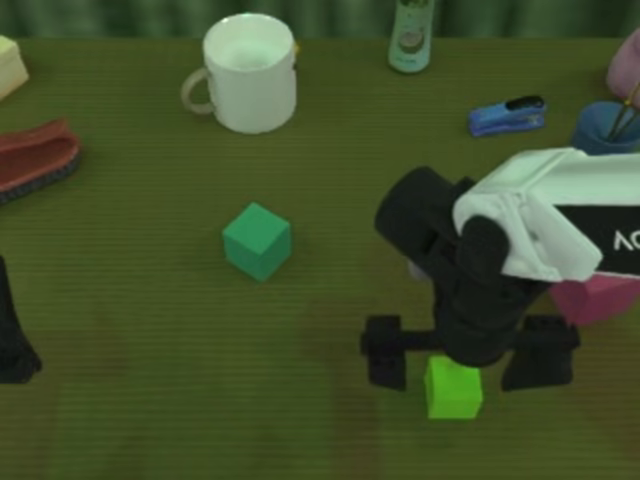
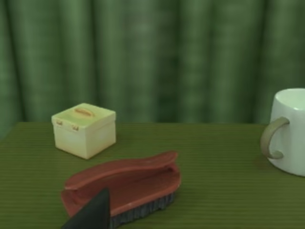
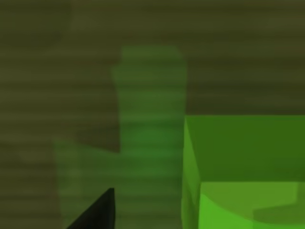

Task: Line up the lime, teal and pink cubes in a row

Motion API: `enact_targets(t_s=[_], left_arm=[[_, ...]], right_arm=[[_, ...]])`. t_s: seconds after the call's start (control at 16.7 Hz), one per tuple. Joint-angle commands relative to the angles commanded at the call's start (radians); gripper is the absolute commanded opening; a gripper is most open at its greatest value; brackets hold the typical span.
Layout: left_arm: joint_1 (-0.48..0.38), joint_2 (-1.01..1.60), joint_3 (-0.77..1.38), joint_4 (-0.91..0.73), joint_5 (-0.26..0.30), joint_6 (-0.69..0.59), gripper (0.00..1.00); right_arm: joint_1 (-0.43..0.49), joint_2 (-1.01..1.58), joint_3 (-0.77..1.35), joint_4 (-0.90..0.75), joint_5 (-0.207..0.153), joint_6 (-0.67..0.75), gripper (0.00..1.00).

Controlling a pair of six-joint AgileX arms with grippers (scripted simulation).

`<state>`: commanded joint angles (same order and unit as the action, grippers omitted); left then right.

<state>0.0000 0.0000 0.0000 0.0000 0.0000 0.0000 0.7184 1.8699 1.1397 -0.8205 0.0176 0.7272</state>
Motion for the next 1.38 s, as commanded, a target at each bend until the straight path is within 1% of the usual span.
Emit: enact_targets(t_s=[0.18, 0.42, 0.6, 0.84, 1.02, 1.2, 1.38], left_arm=[[0.000, 0.000, 0.000, 0.000, 0.000, 0.000, 1.00], [0.000, 0.000, 0.000, 0.000, 0.000, 0.000, 1.00], [0.000, 0.000, 0.000, 0.000, 0.000, 0.000, 1.00], [0.000, 0.000, 0.000, 0.000, 0.000, 0.000, 1.00], [-0.019, 0.061, 0.060, -0.045, 0.002, 0.006, 1.00], [-0.058, 0.218, 0.215, -0.152, 0.003, 0.019, 1.00], [-0.112, 0.468, 0.453, -0.303, 0.002, 0.038, 1.00]], right_arm=[[0.005, -0.021, 0.046, -0.068, -0.001, 0.001, 1.00], [0.010, -0.073, 0.135, -0.219, -0.001, 0.002, 1.00], [0.011, -0.098, 0.167, -0.265, 0.000, 0.000, 1.00], [0.006, -0.094, 0.165, -0.263, 0.000, 0.000, 1.00], [0.011, -0.152, 0.111, -0.225, -0.004, -0.027, 1.00], [0.012, -0.291, -0.004, -0.141, -0.010, -0.081, 1.00], [-0.006, -0.506, -0.164, -0.024, -0.015, -0.159, 1.00]])
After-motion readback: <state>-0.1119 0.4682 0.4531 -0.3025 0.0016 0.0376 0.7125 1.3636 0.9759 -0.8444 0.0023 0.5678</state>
